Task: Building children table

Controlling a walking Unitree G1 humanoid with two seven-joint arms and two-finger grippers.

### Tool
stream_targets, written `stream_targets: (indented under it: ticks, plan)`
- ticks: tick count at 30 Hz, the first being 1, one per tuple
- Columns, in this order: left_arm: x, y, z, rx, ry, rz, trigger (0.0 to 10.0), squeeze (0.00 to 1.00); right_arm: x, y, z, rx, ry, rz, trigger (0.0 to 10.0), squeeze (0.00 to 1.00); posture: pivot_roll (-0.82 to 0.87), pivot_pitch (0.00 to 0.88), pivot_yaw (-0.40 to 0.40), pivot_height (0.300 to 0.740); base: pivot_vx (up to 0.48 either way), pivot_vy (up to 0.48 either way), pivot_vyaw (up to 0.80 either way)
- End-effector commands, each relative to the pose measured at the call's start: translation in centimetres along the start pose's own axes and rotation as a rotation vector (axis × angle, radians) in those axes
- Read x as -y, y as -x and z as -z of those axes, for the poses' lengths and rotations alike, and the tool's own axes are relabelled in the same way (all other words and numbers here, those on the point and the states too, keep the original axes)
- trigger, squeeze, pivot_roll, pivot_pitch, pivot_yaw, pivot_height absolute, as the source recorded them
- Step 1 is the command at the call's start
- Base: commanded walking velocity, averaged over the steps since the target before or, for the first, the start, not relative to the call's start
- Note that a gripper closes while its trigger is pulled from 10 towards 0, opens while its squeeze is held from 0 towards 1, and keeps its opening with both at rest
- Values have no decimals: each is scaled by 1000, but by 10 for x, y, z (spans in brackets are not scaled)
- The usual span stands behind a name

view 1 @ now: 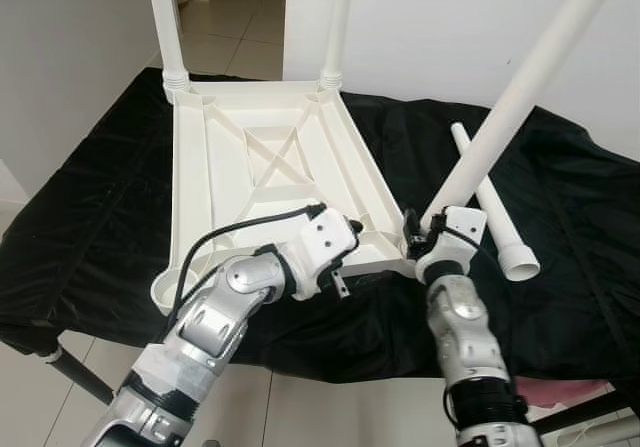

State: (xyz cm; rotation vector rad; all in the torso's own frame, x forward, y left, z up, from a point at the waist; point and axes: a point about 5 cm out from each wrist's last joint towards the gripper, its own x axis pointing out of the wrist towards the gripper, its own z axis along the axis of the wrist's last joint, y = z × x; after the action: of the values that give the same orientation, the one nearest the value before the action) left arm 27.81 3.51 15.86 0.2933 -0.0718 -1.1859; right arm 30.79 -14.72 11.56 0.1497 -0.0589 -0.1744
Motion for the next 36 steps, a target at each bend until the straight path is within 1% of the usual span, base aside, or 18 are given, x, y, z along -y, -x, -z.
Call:
stream_targets:
  ticks: [1,11,12,13,14,16,18,25,26,31,34,36]
  plan:
    - [-1,-2,-2,5,-14,10,10000,0,4,6,18,-91,-7,49,10000,0,24,0,-62,740,0,0,0]
    - [-2,-2,-1,6,-15,13,10000,0,5,5,13,-72,-16,39,10000,0,23,0,-60,740,0,0,0]
    - [-2,-2,-1,6,-16,14,10000,0,4,5,11,-59,-16,31,10000,459,21,0,-58,740,0,0,0]
    - [-2,-2,-1,6,-16,14,10000,0,4,5,11,-59,-16,31,10000,459,21,0,-58,740,0,0,0]
    - [-2,-3,-2,8,-16,15,10000,0,4,5,9,-46,-24,23,10000,1000,20,0,-57,740,0,0,0]
    - [-2,-3,-2,9,-18,16,10000,0,4,5,7,-35,-26,22,10000,1000,19,0,-56,740,0,0,0]
    - [-3,-5,-3,15,-20,17,10000,0,4,3,2,-2,-34,-6,10000,1000,14,0,-51,740,0,0,0]
    - [-4,-6,-4,21,-25,19,10000,0,7,1,-2,18,-22,-33,10000,1000,11,0,-53,740,0,0,0]
    - [-5,-7,-5,22,-27,17,10000,0,9,1,-3,23,-16,-49,10000,0,10,0,-55,740,0,0,0]
    - [-6,-8,-5,29,-32,9,10000,0,11,0,-3,32,-8,-98,10000,0,7,0,-65,740,0,0,0]
    - [-5,-9,-6,35,-33,1,10000,0,12,1,-4,43,4,-153,10000,0,5,0,-69,740,0,0,0]
    - [-5,-9,-6,35,-33,1,10000,0,12,1,-4,43,4,-153,10000,0,5,0,-69,740,0,0,0]
